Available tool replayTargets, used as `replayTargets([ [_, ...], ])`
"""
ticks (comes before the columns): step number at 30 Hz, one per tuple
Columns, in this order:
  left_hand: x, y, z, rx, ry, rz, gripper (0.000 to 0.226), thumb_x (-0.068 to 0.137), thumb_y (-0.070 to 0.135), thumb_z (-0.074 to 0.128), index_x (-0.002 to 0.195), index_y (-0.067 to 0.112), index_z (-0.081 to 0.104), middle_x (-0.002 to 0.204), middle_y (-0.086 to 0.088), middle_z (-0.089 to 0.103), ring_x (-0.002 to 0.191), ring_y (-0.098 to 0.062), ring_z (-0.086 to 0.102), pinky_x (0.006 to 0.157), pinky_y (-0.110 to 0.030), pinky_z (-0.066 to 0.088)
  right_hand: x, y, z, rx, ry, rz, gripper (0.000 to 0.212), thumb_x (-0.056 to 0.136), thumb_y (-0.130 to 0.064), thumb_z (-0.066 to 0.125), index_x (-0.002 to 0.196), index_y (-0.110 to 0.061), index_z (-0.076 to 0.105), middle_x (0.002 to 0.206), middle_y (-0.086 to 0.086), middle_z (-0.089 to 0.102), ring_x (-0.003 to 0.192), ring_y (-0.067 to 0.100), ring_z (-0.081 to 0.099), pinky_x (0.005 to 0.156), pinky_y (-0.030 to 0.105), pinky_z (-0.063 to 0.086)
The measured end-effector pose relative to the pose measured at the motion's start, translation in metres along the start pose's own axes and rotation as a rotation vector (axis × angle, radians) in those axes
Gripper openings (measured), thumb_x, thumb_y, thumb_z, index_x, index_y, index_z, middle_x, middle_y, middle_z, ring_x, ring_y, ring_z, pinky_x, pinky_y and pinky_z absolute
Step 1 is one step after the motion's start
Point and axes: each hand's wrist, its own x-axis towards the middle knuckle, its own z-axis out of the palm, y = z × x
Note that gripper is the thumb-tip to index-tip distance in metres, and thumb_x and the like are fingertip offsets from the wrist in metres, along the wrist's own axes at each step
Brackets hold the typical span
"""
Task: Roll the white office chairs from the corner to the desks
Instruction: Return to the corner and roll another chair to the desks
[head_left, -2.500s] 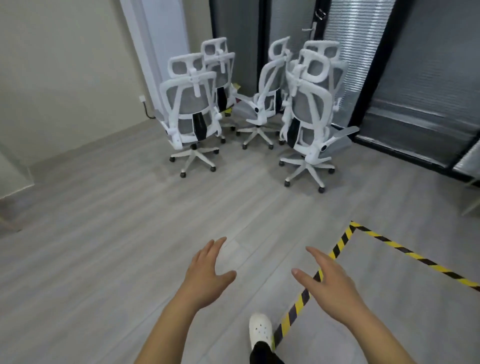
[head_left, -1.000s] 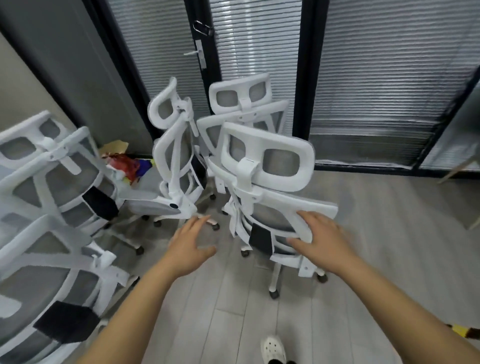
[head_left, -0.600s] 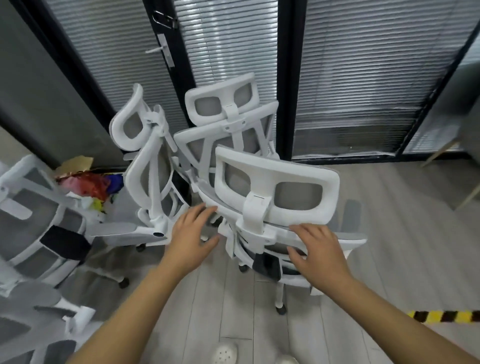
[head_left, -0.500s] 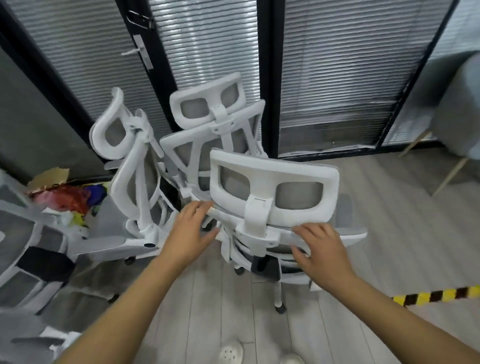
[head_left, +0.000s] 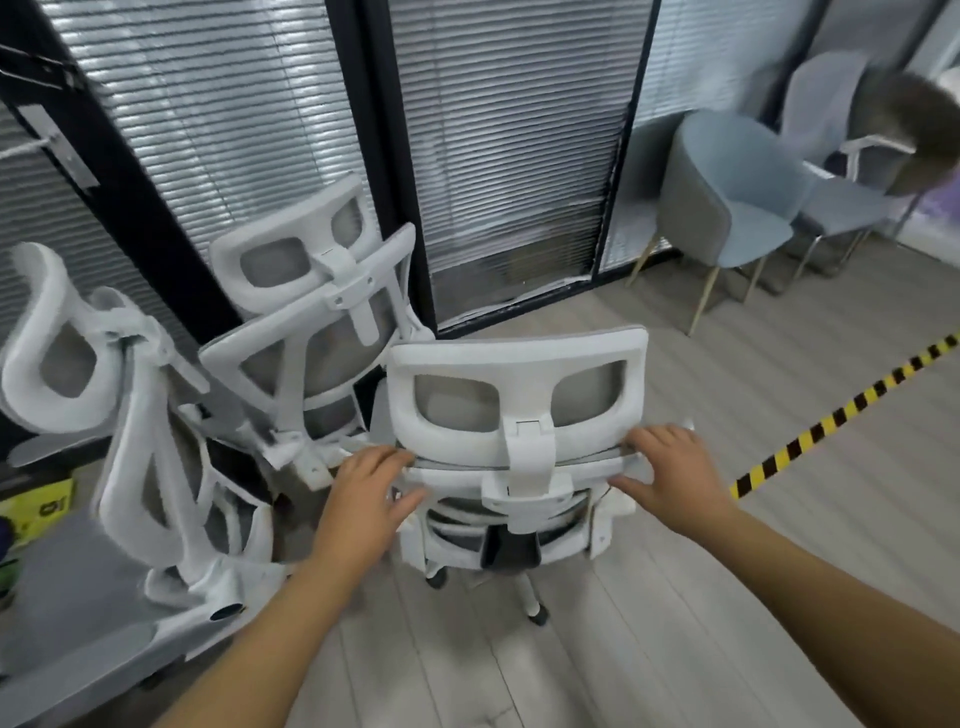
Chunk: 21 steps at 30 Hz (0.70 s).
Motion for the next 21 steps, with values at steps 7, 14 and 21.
replayTargets([
  [7,-0.006,0.032,0.013,-0.035,0.006,-0.046,0.03,0.082,0.048,0.067,0.099,0.025,0.063,0.1,0.013,0.054,0.101,-0.012,0.049,0.079,-0.033,0.048,-0.021,0.018,-0.014,-0.023,-0.029,-0.017,0.036,0.079,-0.05,0.073,0.098,-0.023,0.057,0.095,-0.011,0.057,0.09,0.019,0.05,0.082,0.033,0.039],
  [14,-0.034,0.105,0.043,0.0,0.043,-0.024,0.028,0.081,0.046,0.07,0.095,0.022,0.065,0.095,0.014,0.054,0.092,-0.01,0.046,0.068,-0.024,0.033,-0.07,0.077,-0.038,-0.008,0.02,-0.016,0.037,0.078,-0.049,0.075,0.098,-0.023,0.059,0.093,-0.01,0.058,0.087,0.019,0.051,0.083,0.036,0.046],
  [21,-0.042,0.167,0.081,-0.144,0.025,-0.036,0.025,0.08,0.033,0.075,0.098,0.018,0.066,0.095,0.014,0.051,0.096,-0.006,0.042,0.078,-0.007,0.034,-0.129,0.13,-0.055,0.021,0.154,0.028,0.039,0.082,-0.046,0.069,0.111,-0.022,0.059,0.101,-0.009,0.059,0.093,0.011,0.044,0.087,0.033,0.046],
])
